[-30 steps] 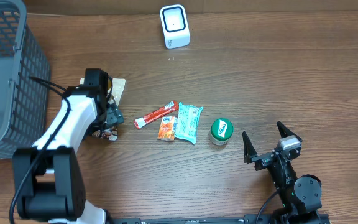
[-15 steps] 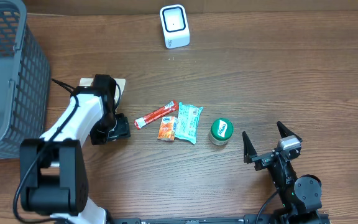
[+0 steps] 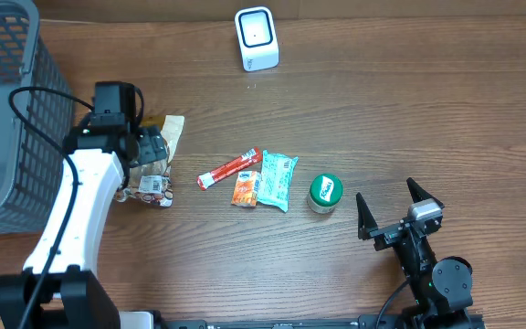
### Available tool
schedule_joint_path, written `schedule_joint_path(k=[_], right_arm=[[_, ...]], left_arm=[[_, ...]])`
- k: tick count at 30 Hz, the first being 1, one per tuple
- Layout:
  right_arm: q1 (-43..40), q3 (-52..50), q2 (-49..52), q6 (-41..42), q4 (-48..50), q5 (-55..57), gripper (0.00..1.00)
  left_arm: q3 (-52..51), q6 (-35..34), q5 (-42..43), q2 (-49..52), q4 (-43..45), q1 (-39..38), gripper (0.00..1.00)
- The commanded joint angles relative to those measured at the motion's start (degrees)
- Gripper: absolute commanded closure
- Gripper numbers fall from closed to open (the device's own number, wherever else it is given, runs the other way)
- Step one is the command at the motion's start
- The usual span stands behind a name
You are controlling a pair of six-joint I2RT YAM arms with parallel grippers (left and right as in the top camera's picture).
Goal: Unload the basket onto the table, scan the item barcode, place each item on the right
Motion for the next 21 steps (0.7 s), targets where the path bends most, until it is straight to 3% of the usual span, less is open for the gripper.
schedule_joint_path(k=[1, 5, 8, 12, 14, 21], right_arm=[[0.0, -0.6, -0.4, -0.2, 0.1, -0.1, 0.00], [0.0, -0.6, -0.4, -0.2, 0.1, -0.1, 0.00], [0.0, -0.6, -0.4, -0.2, 0.1, -0.1, 0.00], [0.0, -0.6, -0.4, -0.2, 0.1, -0.1, 0.00], [0.0, -0.6, -0.4, -0.2, 0.1, -0.1, 0.00], [0.0, -0.6, -0.4, -0.2, 0.1, -0.1, 0.00]], left_arm=[[0.3, 3.2, 2.1, 4.9, 1.7, 2.6, 0.00], [0.2, 10.5, 10.0, 10.4, 1.9, 3.3, 0.00], [0.2, 11.2, 11.9, 14.5, 0.8, 3.1, 0.00], [0.3, 11.2, 14.9, 17.6, -2.1, 2.4, 0.21], [0.3, 11.2, 16.6, 17.5, -3.0, 1.8, 0.24], [0.4, 11.9, 17.5, 16.8, -2.5, 0.8, 0.21]])
